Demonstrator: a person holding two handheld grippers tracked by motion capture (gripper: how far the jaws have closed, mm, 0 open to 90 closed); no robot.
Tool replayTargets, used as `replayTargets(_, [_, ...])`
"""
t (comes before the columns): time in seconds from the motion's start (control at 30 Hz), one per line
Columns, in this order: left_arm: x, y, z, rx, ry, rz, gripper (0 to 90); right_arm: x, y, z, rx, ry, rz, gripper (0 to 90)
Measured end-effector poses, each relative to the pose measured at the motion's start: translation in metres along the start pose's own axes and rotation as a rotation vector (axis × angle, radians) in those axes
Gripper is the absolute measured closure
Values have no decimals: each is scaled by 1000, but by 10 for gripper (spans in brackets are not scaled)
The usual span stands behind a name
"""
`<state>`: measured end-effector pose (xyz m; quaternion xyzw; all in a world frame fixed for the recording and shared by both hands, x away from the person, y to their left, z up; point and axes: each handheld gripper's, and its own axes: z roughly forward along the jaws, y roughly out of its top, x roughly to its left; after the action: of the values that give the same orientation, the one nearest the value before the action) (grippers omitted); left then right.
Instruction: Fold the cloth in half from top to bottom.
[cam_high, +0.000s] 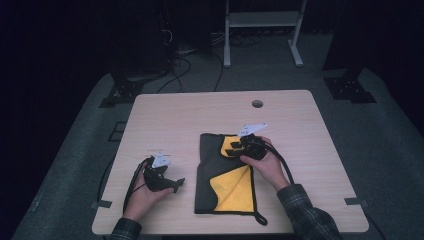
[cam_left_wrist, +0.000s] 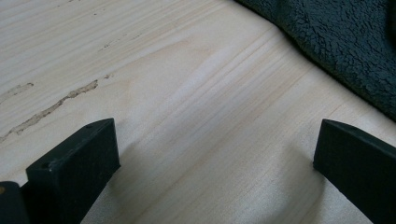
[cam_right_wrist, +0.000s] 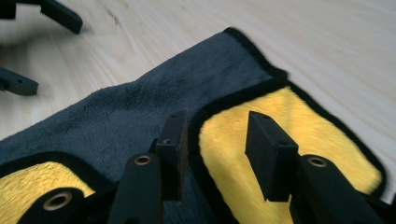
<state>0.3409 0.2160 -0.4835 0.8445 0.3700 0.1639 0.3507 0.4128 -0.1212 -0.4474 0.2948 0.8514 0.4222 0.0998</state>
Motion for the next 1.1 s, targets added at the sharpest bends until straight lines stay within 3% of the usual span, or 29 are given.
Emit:
replayTargets(0.17, [0,0,0,0,0,0,0,7,4,22,51,-1,-38,599])
replayTargets(0.37, [0,0,0,0,0,0,0,9,3,36,82,4,-46,633])
replayTargets(0.43, [0,0,0,0,0,0,0,10,2,38,96,-17,-56,704])
replayTargets(0.53, [0,0,0,0,0,0,0,8,2,37,82,-6,-33,822])
replayTargets(0.67, [0,0,0,0,1,0,0,5,5,31,48,-13,-1,863])
replayTargets(0.9, [0,0,0,0,2,0,0,-15,10,14,10,-56,48,868])
replayTargets(1.1, [0,0,0,-1,2,0,0,-41,10,4,-9,-118,110,869])
